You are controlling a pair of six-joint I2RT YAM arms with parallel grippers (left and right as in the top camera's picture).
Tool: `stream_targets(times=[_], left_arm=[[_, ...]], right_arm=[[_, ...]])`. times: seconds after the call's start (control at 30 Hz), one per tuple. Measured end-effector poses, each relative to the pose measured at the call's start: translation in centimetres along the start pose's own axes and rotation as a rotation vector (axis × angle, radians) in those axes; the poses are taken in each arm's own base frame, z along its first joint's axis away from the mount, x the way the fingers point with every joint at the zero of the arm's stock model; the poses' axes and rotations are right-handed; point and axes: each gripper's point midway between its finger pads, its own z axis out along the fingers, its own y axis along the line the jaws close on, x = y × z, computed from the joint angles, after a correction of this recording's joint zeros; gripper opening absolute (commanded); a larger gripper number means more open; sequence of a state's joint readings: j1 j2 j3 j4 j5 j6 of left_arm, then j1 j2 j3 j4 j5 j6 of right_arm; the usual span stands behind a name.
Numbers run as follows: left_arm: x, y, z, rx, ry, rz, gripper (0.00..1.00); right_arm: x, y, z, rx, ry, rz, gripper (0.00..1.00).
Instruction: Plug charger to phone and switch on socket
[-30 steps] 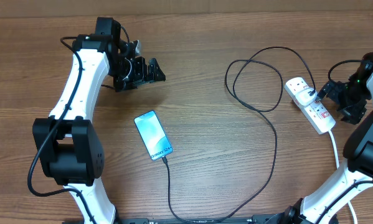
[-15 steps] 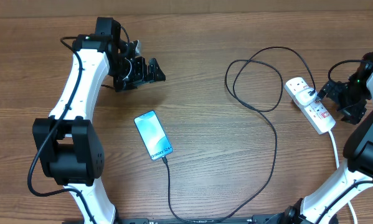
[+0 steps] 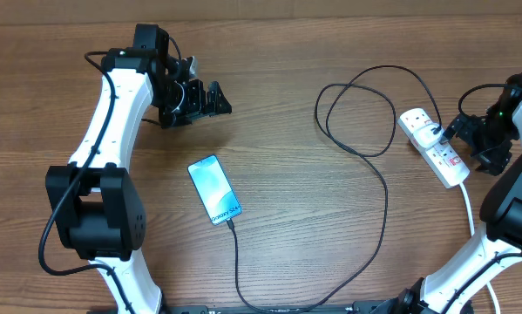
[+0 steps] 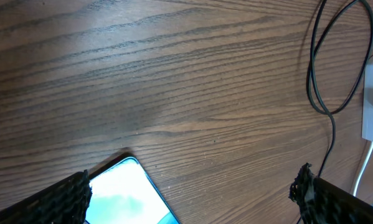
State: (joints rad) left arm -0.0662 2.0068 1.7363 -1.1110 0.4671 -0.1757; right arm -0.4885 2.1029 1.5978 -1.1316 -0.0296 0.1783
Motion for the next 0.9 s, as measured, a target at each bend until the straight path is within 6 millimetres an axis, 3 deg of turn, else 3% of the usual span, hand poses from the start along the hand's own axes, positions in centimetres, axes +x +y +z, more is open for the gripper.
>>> stream_targets(times=[0.9], left_arm=[[0.24, 0.04, 0.0, -0.002, 0.009, -0.004, 1.0]], right_arm=[[-0.57, 0.07, 0.07, -0.002, -0.024, -0.001, 1.0]])
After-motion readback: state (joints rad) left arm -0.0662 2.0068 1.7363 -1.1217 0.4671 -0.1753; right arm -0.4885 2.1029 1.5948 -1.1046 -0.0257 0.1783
